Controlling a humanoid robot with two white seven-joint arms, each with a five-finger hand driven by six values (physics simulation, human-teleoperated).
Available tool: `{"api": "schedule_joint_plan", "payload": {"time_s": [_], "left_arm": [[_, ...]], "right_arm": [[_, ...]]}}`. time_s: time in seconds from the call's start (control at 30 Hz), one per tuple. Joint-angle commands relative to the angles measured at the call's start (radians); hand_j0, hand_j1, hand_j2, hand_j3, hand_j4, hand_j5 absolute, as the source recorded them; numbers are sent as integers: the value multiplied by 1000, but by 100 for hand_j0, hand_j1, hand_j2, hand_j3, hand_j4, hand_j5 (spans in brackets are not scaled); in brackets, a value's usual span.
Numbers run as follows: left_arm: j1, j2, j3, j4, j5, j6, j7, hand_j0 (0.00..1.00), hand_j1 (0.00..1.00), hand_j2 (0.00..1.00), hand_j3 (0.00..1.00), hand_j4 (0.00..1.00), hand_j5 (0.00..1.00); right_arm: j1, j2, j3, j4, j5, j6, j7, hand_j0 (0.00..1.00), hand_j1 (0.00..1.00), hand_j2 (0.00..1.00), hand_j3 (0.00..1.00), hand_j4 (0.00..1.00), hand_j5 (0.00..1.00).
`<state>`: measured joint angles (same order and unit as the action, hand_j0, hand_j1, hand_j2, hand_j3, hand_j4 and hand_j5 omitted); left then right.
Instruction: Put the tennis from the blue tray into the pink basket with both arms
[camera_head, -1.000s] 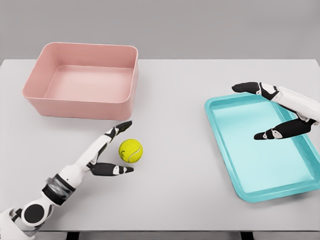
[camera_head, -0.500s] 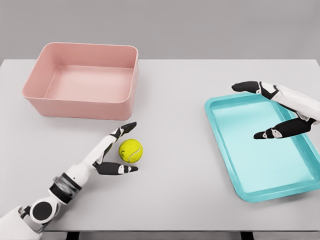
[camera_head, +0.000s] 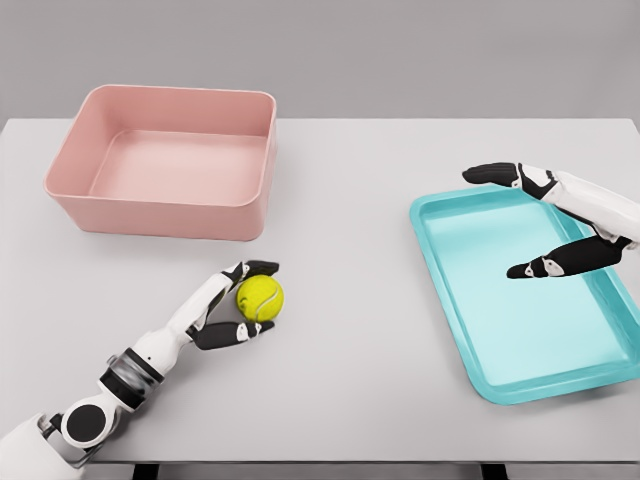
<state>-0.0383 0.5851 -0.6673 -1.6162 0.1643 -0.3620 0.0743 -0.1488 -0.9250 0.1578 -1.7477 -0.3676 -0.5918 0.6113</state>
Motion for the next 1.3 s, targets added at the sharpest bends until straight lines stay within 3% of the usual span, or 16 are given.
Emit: {"api": "schedule_joint_plan", "payload": {"time_s": [0.0,0.3,0.53,0.73,1.27], "left_arm": [[0,1,0,-1,3,0,1,64,64,64,64,64,64],[-2,7,5,-14,1,-11,1,58,58,58,58,58,58],[-3,13,18,-103,9,-14,-2,58,58,58,58,58,58],[-6,13,29,-134,12,-17,-2,58,58,58,58,58,58],[-120,2,63,-146,12,-150,-2,55,55,55,55,55,55]], "right_arm": [[0,-2,0,1,-8,4,0,100,100,100,100,100,100],[-2,-2,-1,-4,-11,29,0,100,100,100,100,100,100],[-6,-2,-3,-4,-10,32,0,100,100,100,100,100,100],[-9,-2,-1,-4,-10,32,0,100,100,100,100,100,100],[-8,-12,-1,-3,-10,32,0,100,100,100,100,100,100]]}}
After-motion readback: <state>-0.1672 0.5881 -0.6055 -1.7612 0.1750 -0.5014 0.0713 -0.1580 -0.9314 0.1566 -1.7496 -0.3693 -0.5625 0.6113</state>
